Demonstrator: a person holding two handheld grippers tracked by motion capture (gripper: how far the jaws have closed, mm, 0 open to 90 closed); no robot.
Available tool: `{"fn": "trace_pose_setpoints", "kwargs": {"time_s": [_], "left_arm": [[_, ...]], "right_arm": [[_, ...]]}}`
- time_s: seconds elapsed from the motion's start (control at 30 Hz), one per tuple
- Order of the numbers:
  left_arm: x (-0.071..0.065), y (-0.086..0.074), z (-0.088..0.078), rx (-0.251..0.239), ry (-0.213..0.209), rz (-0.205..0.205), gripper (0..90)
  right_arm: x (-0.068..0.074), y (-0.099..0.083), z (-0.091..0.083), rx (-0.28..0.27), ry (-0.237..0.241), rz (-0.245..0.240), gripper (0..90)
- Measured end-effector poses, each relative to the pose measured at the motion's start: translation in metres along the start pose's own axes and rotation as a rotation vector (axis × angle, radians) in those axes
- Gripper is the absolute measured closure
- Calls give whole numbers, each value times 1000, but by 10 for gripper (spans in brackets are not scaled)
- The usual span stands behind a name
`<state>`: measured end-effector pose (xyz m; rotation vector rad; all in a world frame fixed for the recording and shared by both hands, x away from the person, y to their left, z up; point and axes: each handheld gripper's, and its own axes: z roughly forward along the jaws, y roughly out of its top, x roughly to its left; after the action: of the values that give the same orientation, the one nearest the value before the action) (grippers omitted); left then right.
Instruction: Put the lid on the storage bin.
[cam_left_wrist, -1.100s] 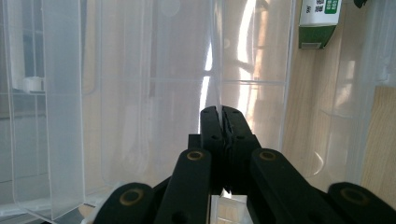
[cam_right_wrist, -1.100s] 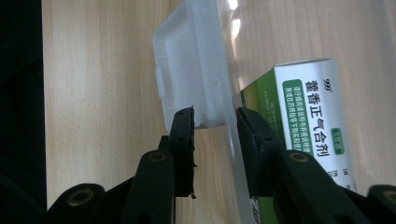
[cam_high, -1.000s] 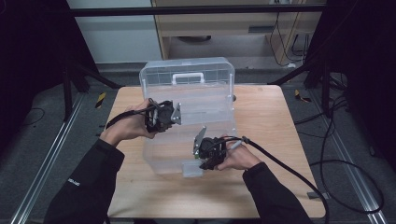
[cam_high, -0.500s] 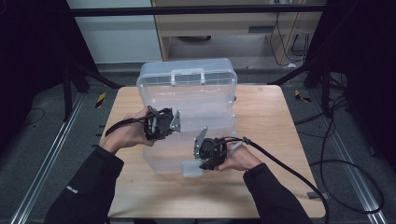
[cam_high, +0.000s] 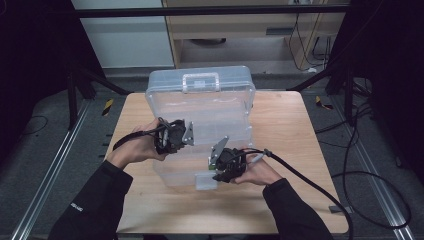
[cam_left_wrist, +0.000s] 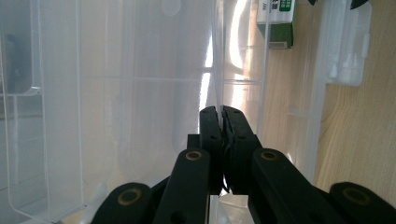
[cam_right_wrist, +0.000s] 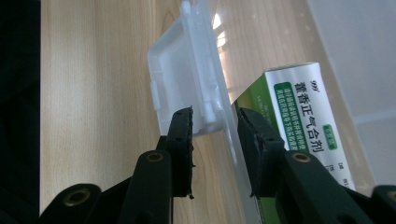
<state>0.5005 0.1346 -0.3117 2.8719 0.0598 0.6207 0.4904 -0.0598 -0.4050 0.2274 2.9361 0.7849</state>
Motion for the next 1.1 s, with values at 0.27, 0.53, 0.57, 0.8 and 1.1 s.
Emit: {"fn": "trace_pose_setpoints", "kwargs": {"time_s": [0.27,0.53,0.57,0.8,1.1], "left_arm": [[-1,1,0,0,1,1,867],[-2,1,1,1,5,-1,864],[-2,1,1,2,5,-1,864],[-3,0,1,0,7,7,864],[-4,0,1,1,2,2,864]], "right_arm": [[1,-13,-25,-120,-20,52,647],[4,-24,-49,-191,-50,113,777],[5,-25,-51,-194,-50,127,793],[1,-35,-64,-285,-70,199,900],[-7,-41,-90,-489,-123,292,900]]}}
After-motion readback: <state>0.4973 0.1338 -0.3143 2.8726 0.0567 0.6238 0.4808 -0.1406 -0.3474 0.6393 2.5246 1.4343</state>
